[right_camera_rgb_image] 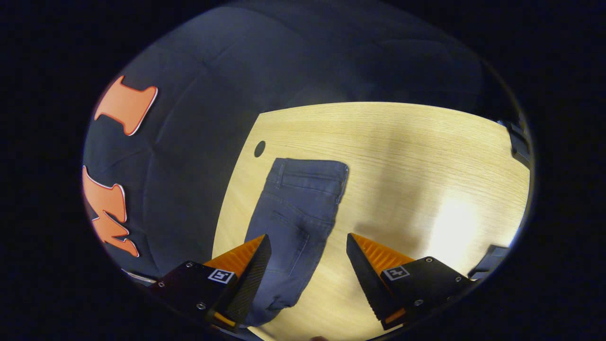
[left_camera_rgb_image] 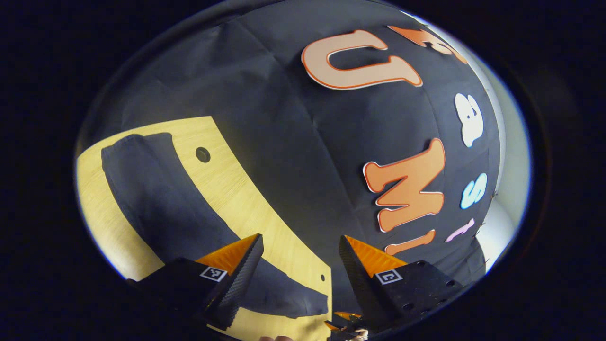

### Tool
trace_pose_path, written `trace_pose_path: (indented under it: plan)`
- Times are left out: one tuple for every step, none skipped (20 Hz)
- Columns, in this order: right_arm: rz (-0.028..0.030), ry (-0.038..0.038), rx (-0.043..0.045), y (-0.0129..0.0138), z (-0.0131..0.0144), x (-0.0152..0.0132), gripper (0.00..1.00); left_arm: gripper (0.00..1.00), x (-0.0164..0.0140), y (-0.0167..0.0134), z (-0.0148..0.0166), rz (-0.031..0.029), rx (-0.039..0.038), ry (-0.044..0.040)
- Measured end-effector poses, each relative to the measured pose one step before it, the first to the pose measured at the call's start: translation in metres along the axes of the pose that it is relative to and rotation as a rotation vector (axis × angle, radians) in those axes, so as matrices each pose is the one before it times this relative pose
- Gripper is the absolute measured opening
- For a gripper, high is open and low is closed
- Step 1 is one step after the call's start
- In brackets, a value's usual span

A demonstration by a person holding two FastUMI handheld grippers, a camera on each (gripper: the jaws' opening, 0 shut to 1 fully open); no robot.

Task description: Grasp the waist and the cuffs of the jeans and fold them to make the two legs overlap; first hold the waist and fold one-third of the jeans toward the cuffs, then hold the cuffs and fold the remaining one-third in the same direction to finish folding.

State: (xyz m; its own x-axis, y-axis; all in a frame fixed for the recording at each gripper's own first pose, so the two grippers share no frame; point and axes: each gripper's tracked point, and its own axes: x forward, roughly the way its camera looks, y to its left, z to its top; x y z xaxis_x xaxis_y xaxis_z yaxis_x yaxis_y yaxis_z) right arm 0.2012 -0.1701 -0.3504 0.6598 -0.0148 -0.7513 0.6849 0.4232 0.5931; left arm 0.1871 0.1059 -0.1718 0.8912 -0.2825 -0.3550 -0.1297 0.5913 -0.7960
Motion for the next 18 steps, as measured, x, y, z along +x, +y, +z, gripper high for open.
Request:
trace_pose_path:
  plan:
    - [-0.00169, -0.01887, -0.00026, -0.00112, 0.00695, 0.01015, 0.98, 0.97, -0.00133, -0.00278, -0.00232, 0.00554, 0.02141, 0.01311]
    - [0.00117, -0.01131, 0.00038, -0.00024, 0.00444, 0.00814, 0.98, 0.98, -0.00106, -0.00331, -0.00264, -0.00212, 0.01839, 0.0072]
    - [0.00298, -0.00661, 0.01839, 0.00081, 0.00571, 0.00839, 0.98, 0.98, -0.00066, -0.00578, 0.00087, -0.00125, 0.01513, -0.0019]
    - [-0.00754, -0.00076, 0.0231, -0.00247, 0.00367, 0.00584, 0.98, 0.98, -0.00041, -0.00417, 0.00141, -0.00253, 0.00972, -0.00487]
    - [-0.01688, -0.00201, 0.01777, -0.00324, 0.00383, 0.00612, 0.98, 0.98, -0.00062, -0.00279, -0.00043, -0.00252, 0.00379, -0.00266]
    - [-0.01505, -0.0027, 0.0111, -0.00395, 0.00241, 0.00721, 0.98, 0.98, -0.00175, -0.00117, -0.00011, -0.00066, 0.00157, 0.00179]
    - [-0.00024, 0.00296, 0.00847, -0.00014, -0.00018, 0.00428, 0.98, 0.97, -0.00032, 0.00015, -0.00137, 0.00238, 0.00427, 0.00381]
    - [0.01146, -0.00127, 0.01237, 0.00302, 0.00181, 0.003, 0.98, 0.94, -0.0003, 0.00368, 0.00122, 0.01314, 0.00614, 0.00115]
    - [0.0048, -0.00318, 0.01456, 0.00202, 0.00224, -0.00071, 0.95, 0.98, 0.00091, 0.0051, 0.00179, 0.0135, 0.00178, -0.00151]
    - [-0.00298, 0.00167, 0.0155, 0.00123, 0.0003, 0.0066, 0.94, 0.98, -0.00093, 0.00529, 0.00328, 0.01035, -0.00467, -0.00462]
    - [-0.01952, -0.00006, 0.00848, -0.0038, 0.00008, 0.00437, 0.85, 0.97, -0.00135, 0.00447, 0.0011, 0.00571, -0.01123, -0.00408]
    - [-0.01701, 0.00075, 0.00642, -0.00617, 0.00005, 0.00401, 0.75, 0.98, -0.00184, 0.00436, 0.00109, 0.00775, -0.01521, -0.00118]
    - [0.02436, -0.00312, 0.00073, 0.00224, 0.0004, 0.00062, 0.66, 0.97, -0.00009, 0.00479, -0.00216, 0.01104, -0.01347, 0.00154]
    - [-0.00132, -0.00594, -0.00873, -0.00268, -0.00063, 0.00339, 0.47, 0.98, -0.00233, 0.00581, -0.002, 0.00972, -0.01327, 0.00156]
    - [-0.0018, -0.01351, 0.00124, 0.00133, 0.00236, -0.00287, 0.42, 0.98, -0.00202, 0.00294, -0.00201, 0.00532, -0.00626, -0.00261]
    - [0.00642, -0.01367, -0.02167, 0.00169, 0.00068, 0.00393, 0.3, 0.98, -0.00357, 0.00567, -0.00087, 0.00668, -0.00171, -0.00564]
    - [-0.00911, 0.00511, 0.00868, -0.00044, -0.00467, 0.00101, 0.3, 0.98, -0.0019, 0.00652, -0.00101, 0.01067, -0.00153, -0.00671]
    - [0.00188, -0.01017, -0.0101, 0.00355, 0.00243, -0.00583, 0.2, 0.98, -0.00316, 0.00593, -0.00015, 0.00569, -0.00673, -0.00127]
